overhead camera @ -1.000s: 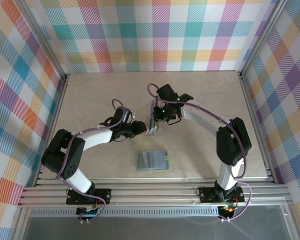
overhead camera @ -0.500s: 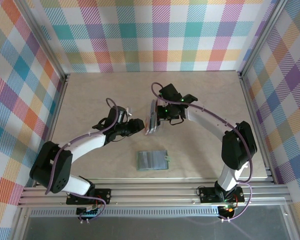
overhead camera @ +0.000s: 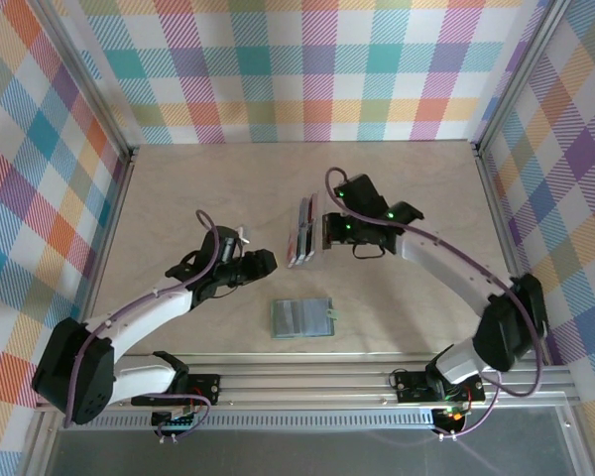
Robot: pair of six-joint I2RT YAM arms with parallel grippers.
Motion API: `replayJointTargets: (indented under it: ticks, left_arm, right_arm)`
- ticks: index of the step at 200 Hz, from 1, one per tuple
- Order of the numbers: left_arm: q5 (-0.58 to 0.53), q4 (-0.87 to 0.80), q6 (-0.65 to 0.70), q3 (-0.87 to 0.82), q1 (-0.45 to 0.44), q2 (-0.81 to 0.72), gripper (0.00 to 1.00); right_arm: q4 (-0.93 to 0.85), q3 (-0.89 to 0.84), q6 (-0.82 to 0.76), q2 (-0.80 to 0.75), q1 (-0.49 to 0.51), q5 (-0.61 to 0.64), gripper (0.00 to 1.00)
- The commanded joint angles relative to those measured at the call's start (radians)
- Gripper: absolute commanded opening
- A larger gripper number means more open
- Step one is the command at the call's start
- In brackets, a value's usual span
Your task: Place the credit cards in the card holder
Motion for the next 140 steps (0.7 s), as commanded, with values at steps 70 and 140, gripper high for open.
replayJointTargets:
  ticks: [70,140]
  left_arm:
    - [-0.194,-0.102,0.085,-0.085,-0.157,-0.034,0.51]
    - [-0.333,-0.132,0.101,-0.018,-0.293,0.11,0.47]
  right_arm:
    - [0.196,-0.357,0.075,-0.227,0.021,-0.426,0.0]
    - [0.301,-0.499,0.088,-0.175,0.055,-0.543,0.0]
